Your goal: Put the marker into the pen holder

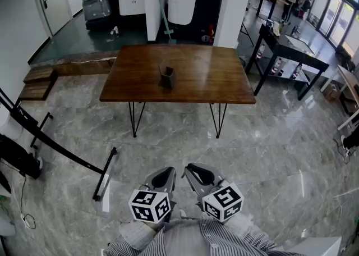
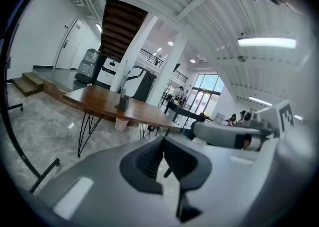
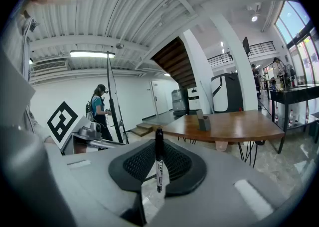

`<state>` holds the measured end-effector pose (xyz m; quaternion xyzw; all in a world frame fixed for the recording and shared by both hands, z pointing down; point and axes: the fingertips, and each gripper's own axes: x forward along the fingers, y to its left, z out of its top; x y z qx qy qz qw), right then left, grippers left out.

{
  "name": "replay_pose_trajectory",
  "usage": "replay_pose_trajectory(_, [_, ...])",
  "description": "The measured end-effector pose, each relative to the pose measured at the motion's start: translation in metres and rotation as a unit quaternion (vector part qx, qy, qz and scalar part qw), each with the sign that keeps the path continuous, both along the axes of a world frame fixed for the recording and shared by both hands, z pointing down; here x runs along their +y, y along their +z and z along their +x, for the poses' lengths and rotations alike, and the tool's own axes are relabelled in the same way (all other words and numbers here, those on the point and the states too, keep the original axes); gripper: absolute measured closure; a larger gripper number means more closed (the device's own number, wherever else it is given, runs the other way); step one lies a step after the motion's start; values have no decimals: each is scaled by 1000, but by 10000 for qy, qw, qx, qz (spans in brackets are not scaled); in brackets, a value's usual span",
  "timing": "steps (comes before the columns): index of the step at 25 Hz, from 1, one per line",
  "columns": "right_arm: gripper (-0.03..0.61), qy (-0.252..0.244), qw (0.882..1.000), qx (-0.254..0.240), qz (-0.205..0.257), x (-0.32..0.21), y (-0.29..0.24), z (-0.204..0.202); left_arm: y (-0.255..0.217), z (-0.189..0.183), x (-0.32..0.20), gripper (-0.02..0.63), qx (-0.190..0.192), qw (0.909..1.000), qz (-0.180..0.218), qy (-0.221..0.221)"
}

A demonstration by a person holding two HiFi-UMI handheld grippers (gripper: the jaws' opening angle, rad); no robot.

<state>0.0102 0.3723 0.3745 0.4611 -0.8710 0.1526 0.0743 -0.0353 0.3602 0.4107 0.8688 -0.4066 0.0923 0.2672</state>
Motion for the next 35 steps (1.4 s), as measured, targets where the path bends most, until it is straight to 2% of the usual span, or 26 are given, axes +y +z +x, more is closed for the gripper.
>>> replay_pose_trajectory(11, [534, 23, 10000, 27, -64, -78, 17, 13, 18, 12, -80, 606, 57, 9999, -98, 13])
replay_pose_trajectory(21, [534, 181, 9997, 25, -150, -234, 16, 5, 16, 2, -233, 606, 48, 9998, -152, 124])
replay_pose_trajectory(26, [534, 312, 9993, 11, -206, -307, 11, -2, 10, -1, -309, 606, 11, 9993, -183, 331])
replay_pose_trajectory(35, [534, 608, 9975, 6, -374, -386, 17, 2, 19, 2, -391, 606, 42, 9977, -379, 558])
